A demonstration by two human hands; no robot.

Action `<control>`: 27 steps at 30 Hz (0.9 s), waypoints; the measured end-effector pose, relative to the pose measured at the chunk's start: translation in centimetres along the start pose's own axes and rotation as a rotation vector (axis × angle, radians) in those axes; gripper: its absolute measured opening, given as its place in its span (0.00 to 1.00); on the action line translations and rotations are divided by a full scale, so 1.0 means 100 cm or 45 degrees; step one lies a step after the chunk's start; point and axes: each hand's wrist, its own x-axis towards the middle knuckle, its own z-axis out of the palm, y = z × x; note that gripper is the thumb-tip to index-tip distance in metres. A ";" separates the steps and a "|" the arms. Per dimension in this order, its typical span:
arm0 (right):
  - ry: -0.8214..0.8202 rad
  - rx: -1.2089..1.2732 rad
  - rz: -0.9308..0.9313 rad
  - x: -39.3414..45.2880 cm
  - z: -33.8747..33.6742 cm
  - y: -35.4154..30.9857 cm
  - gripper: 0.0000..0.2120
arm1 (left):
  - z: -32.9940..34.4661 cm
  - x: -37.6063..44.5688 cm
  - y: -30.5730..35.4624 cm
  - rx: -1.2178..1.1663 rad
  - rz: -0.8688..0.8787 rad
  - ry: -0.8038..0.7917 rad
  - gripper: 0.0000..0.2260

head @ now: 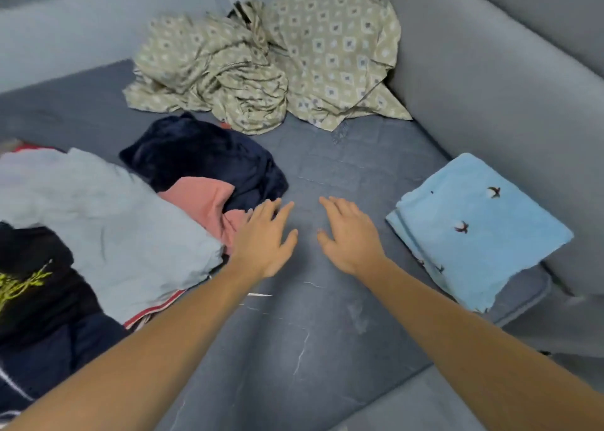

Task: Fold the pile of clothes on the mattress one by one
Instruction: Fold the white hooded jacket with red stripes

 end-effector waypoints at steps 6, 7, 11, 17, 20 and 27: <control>-0.146 0.017 -0.315 0.044 0.048 -0.117 0.29 | -0.007 -0.080 -0.129 -0.027 -0.384 0.113 0.28; -0.168 0.035 -0.366 0.046 0.057 -0.137 0.27 | -0.002 -0.094 -0.148 -0.035 -0.461 0.089 0.29; -0.280 0.072 -0.495 0.054 0.104 -0.206 0.26 | 0.024 -0.145 -0.219 -0.076 -0.653 0.023 0.33; -0.449 -0.036 -0.356 0.066 0.181 -0.257 0.34 | 0.067 -0.188 -0.296 -0.197 -0.857 -0.069 0.31; -0.357 -0.096 -0.224 0.074 0.209 -0.260 0.39 | 0.091 -0.191 -0.321 -0.365 -0.957 -0.102 0.32; -0.185 -0.043 0.000 0.090 0.229 -0.270 0.43 | 0.105 -0.168 -0.342 -0.897 -1.097 0.033 0.40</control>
